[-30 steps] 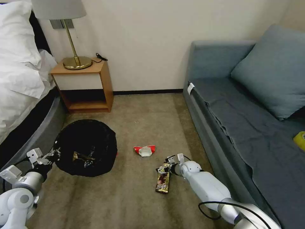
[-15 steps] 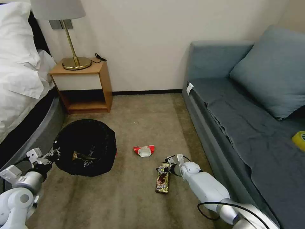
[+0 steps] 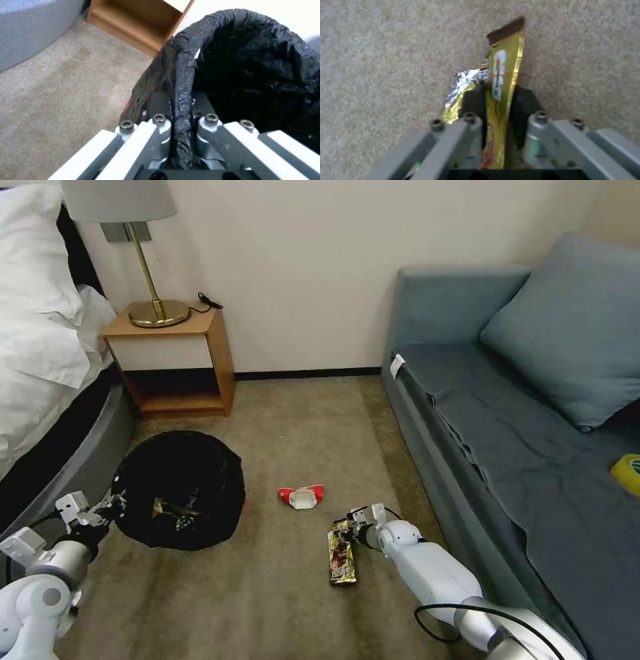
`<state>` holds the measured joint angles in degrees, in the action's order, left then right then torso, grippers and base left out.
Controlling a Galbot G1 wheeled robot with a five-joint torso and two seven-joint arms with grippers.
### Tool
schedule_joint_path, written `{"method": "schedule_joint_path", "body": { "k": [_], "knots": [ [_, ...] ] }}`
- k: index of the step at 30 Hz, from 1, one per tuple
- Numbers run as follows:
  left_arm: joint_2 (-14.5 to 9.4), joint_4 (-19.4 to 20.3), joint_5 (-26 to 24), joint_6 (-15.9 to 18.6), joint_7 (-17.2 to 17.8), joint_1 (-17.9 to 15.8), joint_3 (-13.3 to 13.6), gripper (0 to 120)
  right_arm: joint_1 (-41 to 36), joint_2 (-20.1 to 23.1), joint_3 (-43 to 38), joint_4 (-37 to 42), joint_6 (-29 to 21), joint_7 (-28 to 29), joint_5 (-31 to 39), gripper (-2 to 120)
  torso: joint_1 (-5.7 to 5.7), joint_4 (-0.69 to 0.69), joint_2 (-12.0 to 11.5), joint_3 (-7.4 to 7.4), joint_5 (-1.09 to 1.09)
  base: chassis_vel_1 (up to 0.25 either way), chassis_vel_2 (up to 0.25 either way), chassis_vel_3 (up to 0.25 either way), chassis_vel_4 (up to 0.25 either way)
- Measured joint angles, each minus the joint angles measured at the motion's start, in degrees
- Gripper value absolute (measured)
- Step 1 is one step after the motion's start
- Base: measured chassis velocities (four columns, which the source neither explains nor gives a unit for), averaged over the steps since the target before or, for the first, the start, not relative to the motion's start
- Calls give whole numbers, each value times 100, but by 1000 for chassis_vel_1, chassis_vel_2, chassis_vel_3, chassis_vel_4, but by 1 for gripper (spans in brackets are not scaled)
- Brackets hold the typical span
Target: Pick up the trash bin, then pick up the garbage on the floor and place it into the trash bin.
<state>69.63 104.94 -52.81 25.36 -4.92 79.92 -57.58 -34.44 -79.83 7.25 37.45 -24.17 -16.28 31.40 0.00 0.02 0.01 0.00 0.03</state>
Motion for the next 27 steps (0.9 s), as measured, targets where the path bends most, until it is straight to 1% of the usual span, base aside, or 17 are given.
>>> {"method": "schedule_joint_path", "body": {
  "k": [1,3,4,7,12,15,17,19,20,23,24,27],
  "knots": [
    [0,0,0,0,0,0,0,4,0,0,0,0,0,0,0,13,0,0,0,0,0,0,0,0,0],
    [-2,-9,0,-2,-4,1,-10,4,-9,-17,2,-9,5,-12,0,2,0,-1,0,0,1,0,0,0,0],
    [-3,-16,0,-5,-6,2,-15,4,-9,-22,2,-10,7,-13,0,0,0,0,-1,0,1,0,0,0,0],
    [-3,-20,1,-10,-9,6,-21,4,-13,-21,-2,10,20,-6,6,0,0,0,-1,0,-2,0,0,0,0],
    [1,20,3,-9,-4,-4,12,4,-12,33,-10,241,0,73,152,0,1,0,-2,2,2,0,0,0,0],
    [8,55,9,13,9,-23,62,4,32,176,-37,689,-69,230,432,0,1,-1,-2,1,-1,0,0,0,0],
    [9,57,13,19,11,-30,75,4,48,216,-40,808,-89,271,516,0,0,-1,-2,1,0,0,0,0,0],
    [18,79,26,46,33,-67,131,4,121,378,-62,1294,-162,450,835,0,1,-1,-2,1,-2,0,0,0,0],
    [18,79,26,46,33,-67,131,4,121,378,-62,1294,-162,450,835,0,1,-1,-2,1,-2,0,0,0,0],
    [14,97,26,95,70,-121,216,4,213,591,-81,1907,-199,624,1140,0,0,-1,-2,1,-2,0,0,0,0],
    [14,97,26,95,70,-121,216,4,213,591,-81,1907,-199,624,1140,0,0,-1,-2,1,-2,0,0,0,0],
    [-12,43,15,137,110,-184,297,4,321,764,-106,2442,-201,836,1322,0,0,-2,-2,1,-1,0,0,0,0]
  ]
}}
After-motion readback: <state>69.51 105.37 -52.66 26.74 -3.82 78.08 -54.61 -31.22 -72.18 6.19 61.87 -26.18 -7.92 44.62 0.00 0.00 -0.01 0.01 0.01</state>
